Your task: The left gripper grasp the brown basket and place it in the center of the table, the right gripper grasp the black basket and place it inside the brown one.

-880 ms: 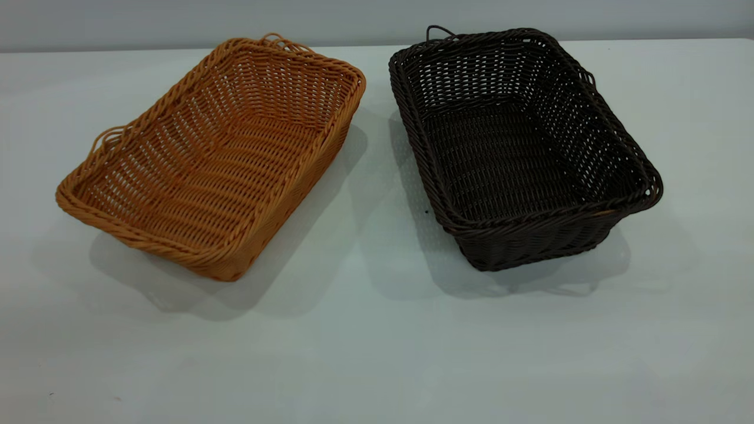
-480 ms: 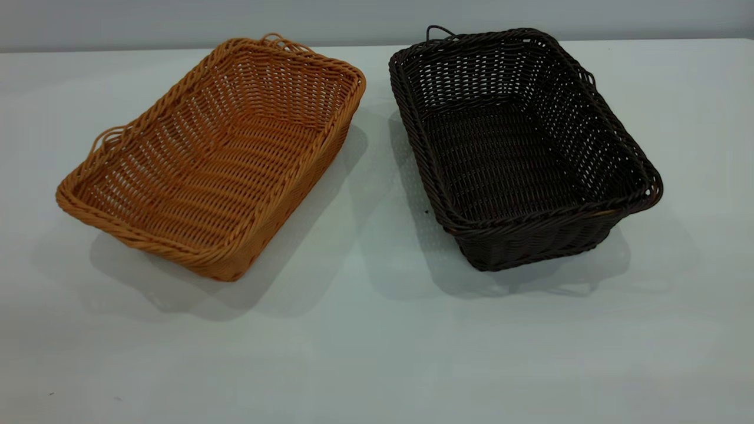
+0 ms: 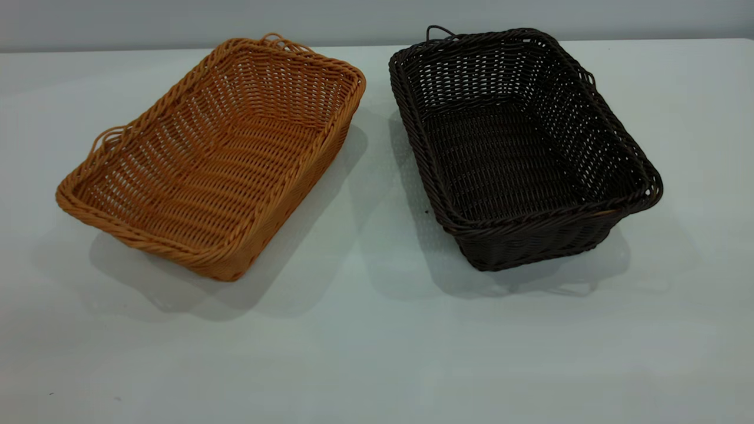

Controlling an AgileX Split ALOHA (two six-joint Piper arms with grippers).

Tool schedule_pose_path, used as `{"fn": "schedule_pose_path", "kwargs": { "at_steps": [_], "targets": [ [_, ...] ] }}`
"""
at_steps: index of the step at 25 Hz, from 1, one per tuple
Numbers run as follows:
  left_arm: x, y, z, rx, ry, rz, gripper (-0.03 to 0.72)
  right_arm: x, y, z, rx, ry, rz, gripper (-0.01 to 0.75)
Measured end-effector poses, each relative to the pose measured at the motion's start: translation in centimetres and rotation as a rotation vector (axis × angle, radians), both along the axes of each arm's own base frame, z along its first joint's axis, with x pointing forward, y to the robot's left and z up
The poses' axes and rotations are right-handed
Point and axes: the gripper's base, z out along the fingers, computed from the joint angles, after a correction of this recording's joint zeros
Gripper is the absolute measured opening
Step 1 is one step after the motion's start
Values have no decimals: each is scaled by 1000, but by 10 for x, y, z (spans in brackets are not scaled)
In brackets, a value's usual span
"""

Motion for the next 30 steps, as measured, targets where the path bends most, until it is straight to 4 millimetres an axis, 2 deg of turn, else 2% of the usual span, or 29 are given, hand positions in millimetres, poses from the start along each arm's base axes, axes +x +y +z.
{"fn": "schedule_pose_path", "kwargs": {
  "at_steps": [18,21,24,27,30],
  "targets": [
    [0,1,0,6,0,5,439,0,0,0,-2,-4,1,561],
    [5,3,4,34,11,23,439,8,2,4,-30,27,37,562],
    [22,6,21,68,26,39,439,28,7,17,-37,21,107,577],
    [57,6,35,83,80,38,439,57,17,20,-11,75,222,591],
    [97,5,43,89,110,31,450,89,30,14,-21,160,415,591]
  ]
}}
